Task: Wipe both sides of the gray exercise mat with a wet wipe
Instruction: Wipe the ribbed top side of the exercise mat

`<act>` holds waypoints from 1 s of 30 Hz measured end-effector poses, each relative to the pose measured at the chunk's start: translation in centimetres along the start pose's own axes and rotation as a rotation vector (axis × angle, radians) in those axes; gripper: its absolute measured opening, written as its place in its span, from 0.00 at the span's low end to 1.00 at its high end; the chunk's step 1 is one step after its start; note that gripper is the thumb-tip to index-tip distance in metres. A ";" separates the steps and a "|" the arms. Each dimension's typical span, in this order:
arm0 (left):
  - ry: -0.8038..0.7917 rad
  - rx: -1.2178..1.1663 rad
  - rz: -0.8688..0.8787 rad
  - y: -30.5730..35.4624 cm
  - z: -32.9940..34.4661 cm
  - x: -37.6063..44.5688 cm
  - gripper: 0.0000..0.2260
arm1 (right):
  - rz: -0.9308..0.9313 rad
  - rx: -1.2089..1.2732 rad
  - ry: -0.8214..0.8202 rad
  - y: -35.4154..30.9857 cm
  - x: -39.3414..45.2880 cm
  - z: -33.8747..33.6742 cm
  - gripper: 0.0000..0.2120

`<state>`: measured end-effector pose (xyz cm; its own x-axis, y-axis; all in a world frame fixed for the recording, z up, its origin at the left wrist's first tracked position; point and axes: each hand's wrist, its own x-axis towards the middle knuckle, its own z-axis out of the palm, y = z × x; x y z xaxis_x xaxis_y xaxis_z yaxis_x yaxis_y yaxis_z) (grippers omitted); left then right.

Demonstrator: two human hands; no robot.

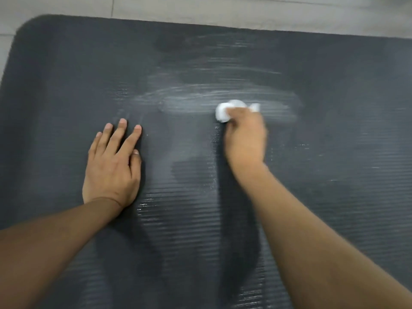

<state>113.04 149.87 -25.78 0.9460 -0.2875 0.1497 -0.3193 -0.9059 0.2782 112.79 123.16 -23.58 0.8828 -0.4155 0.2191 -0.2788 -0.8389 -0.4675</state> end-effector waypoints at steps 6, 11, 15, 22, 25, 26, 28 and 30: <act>0.002 -0.011 0.028 -0.2 0.0 -0.1 0.24 | -0.341 0.023 -0.226 -7.5 -4.0 3.6 0.10; 0.015 0.003 0.006 -0.2 -0.1 0.0 0.23 | 0.046 -0.150 -0.046 4.3 -0.9 -4.3 0.14; 0.004 0.021 0.013 -0.2 0.1 0.2 0.24 | 0.390 -0.138 0.132 6.6 -1.0 -6.5 0.14; -0.015 -0.019 0.023 -0.3 -0.1 -0.1 0.24 | -0.153 0.117 -0.088 -11.5 -9.1 3.8 0.18; -0.011 -0.019 0.040 -0.4 -0.1 0.1 0.24 | -0.272 0.084 -0.092 -8.1 -8.2 2.4 0.12; -0.010 -0.017 0.037 -0.4 0.0 0.1 0.24 | -0.260 0.032 -0.074 -5.6 -7.7 1.2 0.12; -0.006 -0.014 0.025 -0.4 0.0 0.1 0.24 | -0.091 -0.065 -0.002 0.8 -6.3 -1.6 0.13; 0.002 -0.018 0.019 -0.3 0.1 0.1 0.24 | 0.094 -0.110 0.087 7.2 -5.6 -5.1 0.15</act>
<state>113.23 150.12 -25.97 0.9398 -0.3037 0.1564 -0.3378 -0.8945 0.2928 103.86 117.64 -23.78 0.8162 -0.5190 0.2539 -0.4028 -0.8262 -0.3940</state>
